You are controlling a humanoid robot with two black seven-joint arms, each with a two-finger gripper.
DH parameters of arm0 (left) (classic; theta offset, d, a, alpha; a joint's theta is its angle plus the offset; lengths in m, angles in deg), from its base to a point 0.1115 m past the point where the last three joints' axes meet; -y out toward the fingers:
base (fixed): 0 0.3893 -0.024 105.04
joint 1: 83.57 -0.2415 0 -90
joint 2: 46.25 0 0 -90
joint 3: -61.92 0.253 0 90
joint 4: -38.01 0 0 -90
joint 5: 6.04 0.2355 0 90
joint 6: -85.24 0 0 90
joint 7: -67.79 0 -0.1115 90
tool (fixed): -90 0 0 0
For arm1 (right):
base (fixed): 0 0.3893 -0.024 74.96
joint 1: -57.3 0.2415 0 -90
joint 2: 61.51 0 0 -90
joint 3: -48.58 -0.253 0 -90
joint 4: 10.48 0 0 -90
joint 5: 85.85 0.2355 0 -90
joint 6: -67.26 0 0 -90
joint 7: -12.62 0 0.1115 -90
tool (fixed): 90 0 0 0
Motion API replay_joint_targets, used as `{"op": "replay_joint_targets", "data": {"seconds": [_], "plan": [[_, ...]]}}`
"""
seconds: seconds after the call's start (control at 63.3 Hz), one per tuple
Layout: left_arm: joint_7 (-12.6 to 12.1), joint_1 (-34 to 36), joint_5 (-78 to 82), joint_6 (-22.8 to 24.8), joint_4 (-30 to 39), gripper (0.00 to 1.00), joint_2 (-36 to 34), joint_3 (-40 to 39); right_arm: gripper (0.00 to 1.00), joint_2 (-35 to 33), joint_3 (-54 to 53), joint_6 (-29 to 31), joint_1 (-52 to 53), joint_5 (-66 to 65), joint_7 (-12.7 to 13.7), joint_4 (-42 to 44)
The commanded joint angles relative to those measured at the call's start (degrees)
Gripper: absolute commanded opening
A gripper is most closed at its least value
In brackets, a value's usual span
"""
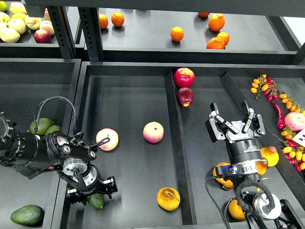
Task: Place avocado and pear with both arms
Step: 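Lower the left gripper and close it around the green avocado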
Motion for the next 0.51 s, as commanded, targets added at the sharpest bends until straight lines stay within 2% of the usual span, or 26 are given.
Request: {"op": "replay_joint_targets", "data": {"seconds": [0.0,0.095,0.158,0.49], "plan": [[0.00,-0.63,-0.06,0.09,-0.43,0.77,-0.02,0.01,1.00,0.00,0.20,0.00,-0.02,0.02,0.01,0.01],[0.00,-0.72,-0.14,0.09,-0.43,0.72,-0.10,0.01,1.00,0.00,0.20,0.00,-0.02,0.11,0.01,0.01],[0.00,-0.72,-0.15,0.17,-0.43,0.66,-0.28,-0.08,1.00,0.00,0.29,0.00,-0.02,0.46,0.01,0.01],[0.00,-0.72,-0.23,0.26,-0.43,0.54,-0.28,-0.26,1.00,0.00,0.46,0.09,-0.02,0.81,0.01,0.01]]}}
